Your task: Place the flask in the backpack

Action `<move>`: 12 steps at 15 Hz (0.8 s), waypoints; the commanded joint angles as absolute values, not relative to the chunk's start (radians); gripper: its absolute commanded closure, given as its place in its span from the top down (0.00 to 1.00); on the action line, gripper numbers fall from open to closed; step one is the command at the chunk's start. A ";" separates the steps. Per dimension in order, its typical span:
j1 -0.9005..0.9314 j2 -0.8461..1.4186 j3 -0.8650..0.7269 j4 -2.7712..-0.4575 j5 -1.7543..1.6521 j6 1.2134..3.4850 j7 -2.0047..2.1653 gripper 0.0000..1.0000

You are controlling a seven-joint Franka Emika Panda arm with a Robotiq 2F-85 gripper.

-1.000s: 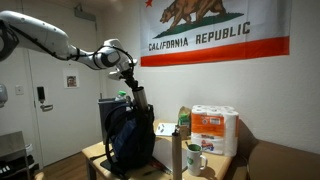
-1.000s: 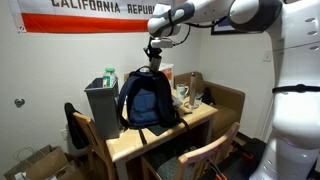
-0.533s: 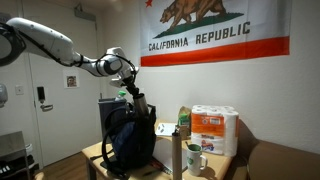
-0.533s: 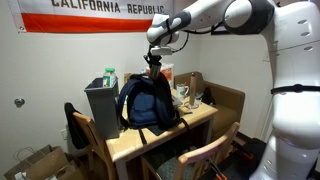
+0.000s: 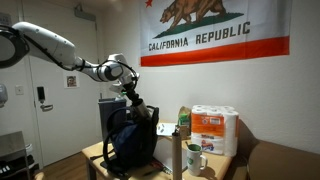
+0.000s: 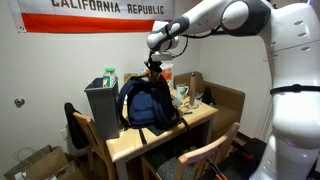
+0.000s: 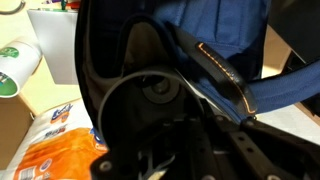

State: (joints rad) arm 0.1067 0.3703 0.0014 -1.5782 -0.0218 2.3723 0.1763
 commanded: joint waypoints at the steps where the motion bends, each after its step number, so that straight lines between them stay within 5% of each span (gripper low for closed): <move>1: 0.087 0.371 0.026 -1.581 0.016 2.328 0.136 0.02; 12: 0.089 0.398 0.040 -1.448 0.085 2.345 0.162 0.02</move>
State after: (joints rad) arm 0.0950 0.3762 0.0199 -1.5235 0.0599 2.3668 0.1608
